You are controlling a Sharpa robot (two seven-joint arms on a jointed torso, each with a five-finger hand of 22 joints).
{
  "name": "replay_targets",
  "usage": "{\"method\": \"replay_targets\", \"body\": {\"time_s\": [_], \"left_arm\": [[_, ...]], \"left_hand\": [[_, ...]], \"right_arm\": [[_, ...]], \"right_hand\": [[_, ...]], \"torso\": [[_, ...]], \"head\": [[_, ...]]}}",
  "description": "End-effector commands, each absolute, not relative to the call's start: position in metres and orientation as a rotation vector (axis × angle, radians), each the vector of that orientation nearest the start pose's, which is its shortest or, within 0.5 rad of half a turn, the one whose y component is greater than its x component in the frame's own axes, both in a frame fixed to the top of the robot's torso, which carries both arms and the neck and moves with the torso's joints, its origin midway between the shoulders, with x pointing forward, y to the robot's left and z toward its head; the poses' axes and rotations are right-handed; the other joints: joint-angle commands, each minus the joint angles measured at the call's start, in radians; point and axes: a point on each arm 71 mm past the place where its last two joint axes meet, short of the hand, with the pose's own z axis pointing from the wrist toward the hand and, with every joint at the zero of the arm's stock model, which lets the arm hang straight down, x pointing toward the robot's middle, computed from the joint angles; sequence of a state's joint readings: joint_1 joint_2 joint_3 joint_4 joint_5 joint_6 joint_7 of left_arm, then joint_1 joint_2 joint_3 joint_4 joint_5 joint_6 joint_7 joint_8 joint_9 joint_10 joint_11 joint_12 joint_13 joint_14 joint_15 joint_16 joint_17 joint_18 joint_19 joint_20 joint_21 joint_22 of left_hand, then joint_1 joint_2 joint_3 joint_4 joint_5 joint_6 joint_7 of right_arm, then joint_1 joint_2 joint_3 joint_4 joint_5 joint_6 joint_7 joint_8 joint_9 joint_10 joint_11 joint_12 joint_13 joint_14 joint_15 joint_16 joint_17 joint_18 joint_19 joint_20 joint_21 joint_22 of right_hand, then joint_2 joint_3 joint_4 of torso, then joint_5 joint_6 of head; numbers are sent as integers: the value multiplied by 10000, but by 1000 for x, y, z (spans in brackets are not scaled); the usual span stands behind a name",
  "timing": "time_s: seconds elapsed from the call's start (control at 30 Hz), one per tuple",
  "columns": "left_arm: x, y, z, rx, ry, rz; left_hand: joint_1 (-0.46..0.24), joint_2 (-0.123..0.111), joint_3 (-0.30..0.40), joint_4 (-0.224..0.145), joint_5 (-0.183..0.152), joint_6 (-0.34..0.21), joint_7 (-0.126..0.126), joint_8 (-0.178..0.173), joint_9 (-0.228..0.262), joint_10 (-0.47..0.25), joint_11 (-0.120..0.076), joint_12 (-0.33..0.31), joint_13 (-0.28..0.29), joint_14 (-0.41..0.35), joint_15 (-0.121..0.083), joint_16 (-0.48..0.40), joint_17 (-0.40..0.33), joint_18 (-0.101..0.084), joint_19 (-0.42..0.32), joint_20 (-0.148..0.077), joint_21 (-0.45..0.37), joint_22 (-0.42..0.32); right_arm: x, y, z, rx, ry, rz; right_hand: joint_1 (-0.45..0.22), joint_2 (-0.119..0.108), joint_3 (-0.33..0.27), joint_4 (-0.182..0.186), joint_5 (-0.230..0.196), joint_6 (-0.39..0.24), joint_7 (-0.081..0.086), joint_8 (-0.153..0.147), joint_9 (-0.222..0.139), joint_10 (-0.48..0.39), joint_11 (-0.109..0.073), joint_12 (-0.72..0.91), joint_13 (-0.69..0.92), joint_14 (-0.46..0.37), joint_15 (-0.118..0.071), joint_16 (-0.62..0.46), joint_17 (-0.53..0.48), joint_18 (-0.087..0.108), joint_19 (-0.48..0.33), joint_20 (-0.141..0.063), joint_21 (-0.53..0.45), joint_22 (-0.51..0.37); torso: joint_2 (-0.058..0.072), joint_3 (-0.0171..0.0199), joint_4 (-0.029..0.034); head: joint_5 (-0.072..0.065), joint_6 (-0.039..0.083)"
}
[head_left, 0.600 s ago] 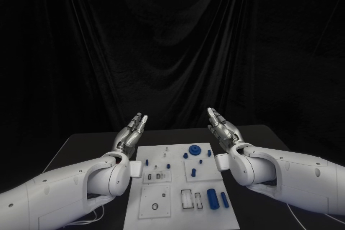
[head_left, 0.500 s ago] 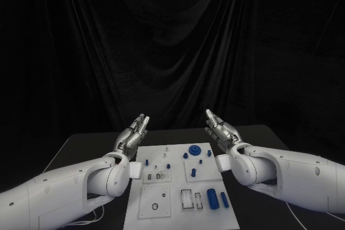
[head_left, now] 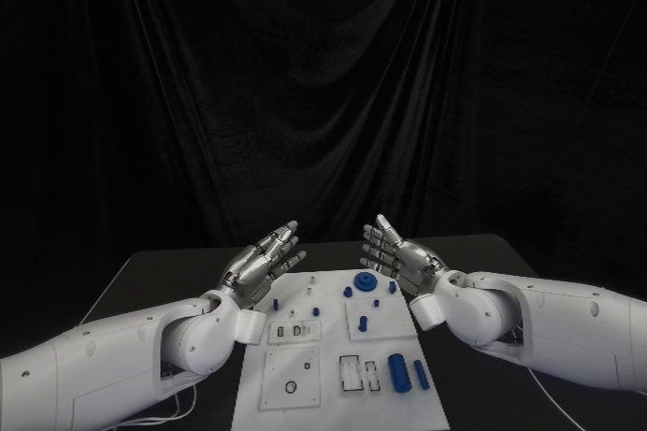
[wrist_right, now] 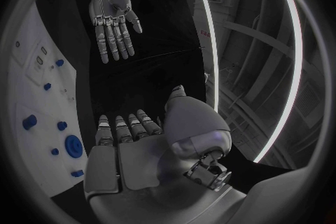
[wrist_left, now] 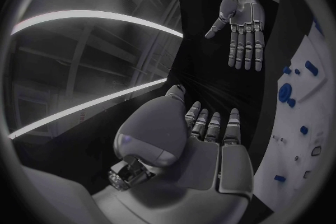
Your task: Assemble the parts on the task board
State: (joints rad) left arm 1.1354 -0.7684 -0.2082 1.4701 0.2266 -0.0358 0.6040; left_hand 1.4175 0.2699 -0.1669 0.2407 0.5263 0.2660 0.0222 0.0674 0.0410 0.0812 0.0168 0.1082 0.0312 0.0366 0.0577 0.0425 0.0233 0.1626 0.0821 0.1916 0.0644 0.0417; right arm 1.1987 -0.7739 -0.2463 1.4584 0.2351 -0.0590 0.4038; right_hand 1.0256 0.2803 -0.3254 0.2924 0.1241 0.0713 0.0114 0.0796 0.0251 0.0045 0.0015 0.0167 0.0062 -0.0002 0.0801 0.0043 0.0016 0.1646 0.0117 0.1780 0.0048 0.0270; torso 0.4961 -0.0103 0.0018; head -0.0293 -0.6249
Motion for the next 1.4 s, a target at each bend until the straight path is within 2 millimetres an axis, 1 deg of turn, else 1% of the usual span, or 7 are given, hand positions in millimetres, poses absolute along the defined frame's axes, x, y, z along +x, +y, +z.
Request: {"method": "replay_targets", "body": {"time_s": [0.03,0.07,0.1,0.4,0.67,1.1,1.4], "left_arm": [[455,180,-250,-13548,13586,-20195],[455,180,-250,-13550,13585,-20205],[458,212,-248,-12326,13361,-20391],[456,219,-246,-11720,13363,-20295],[446,243,-239,-11618,12771,-19829],[422,284,-222,-11956,11793,-19325],[425,288,-203,-11641,11454,-19562]], "left_hand": [[172,-29,193,-163,266,320,100,151,33,187,132,386,58,186,-5,148,66,191,225,85,125,51],[254,-57,317,-283,356,475,135,229,54,290,200,612,93,321,16,270,124,193,343,124,188,78],[280,-68,371,-331,380,527,149,258,60,328,226,702,106,376,30,318,148,193,385,142,209,86],[222,-346,1292,-851,781,1322,279,756,152,933,659,2298,294,1249,279,1025,505,202,1417,391,761,293],[61,-627,1841,-972,1095,1837,399,1035,185,1387,998,3198,358,2017,573,1753,782,204,2485,511,1391,543],[-414,-994,2615,-735,1066,3023,648,1467,261,2584,1610,4245,441,4387,1240,3840,1376,52,3996,825,2478,990],[-370,-1049,2777,-694,1073,3207,695,1516,271,2714,1741,4266,432,4566,1379,4123,1419,-65,4114,848,2654,1074]], "right_arm": [[462,-184,-255,14225,16821,18070],[462,-184,-255,14225,16821,18070],[464,-212,-250,14197,16555,18406],[464,-224,-241,13811,16510,18618],[465,-238,-225,12152,16723,18159],[482,-246,-167,7179,17457,14287],[496,-229,-131,2010,18284,9726]], "right_hand": [[144,22,-68,-15,100,176,27,177,30,42,269,157,48,2,117,-43,-16,84,83,137,107,-158],[177,22,-70,-16,142,234,49,248,44,63,363,218,63,11,156,-30,-8,89,133,182,141,-137],[296,13,-78,-20,278,386,22,438,79,136,657,420,111,118,394,112,70,82,374,392,297,-46],[1780,-109,228,-209,1719,1353,363,1699,233,970,1580,2891,442,2017,823,1672,710,177,2381,960,1251,308],[3868,-328,872,-1666,3835,2936,744,2821,473,2786,2033,5673,813,4826,1026,3501,1511,109,5498,1141,2464,619],[5673,-897,1629,-3244,3693,5346,1323,3215,669,5303,1679,6567,758,9630,8,6218,2400,167,9959,-64,6028,2295],[5697,-1194,2063,-3073,2447,6014,1320,2742,547,6069,1380,5908,599,11188,-474,9195,3660,179,10688,-448,9133,4362]], "torso": [[1,-1,1],[1,-1,1],[232,-16,-96],[426,-1,20],[615,-4,254],[881,-25,323],[1764,-95,327]], "head": [[1,3],[1,3],[247,-739],[210,-1074],[-53,-1365],[140,-2034],[36,-1520]]}}
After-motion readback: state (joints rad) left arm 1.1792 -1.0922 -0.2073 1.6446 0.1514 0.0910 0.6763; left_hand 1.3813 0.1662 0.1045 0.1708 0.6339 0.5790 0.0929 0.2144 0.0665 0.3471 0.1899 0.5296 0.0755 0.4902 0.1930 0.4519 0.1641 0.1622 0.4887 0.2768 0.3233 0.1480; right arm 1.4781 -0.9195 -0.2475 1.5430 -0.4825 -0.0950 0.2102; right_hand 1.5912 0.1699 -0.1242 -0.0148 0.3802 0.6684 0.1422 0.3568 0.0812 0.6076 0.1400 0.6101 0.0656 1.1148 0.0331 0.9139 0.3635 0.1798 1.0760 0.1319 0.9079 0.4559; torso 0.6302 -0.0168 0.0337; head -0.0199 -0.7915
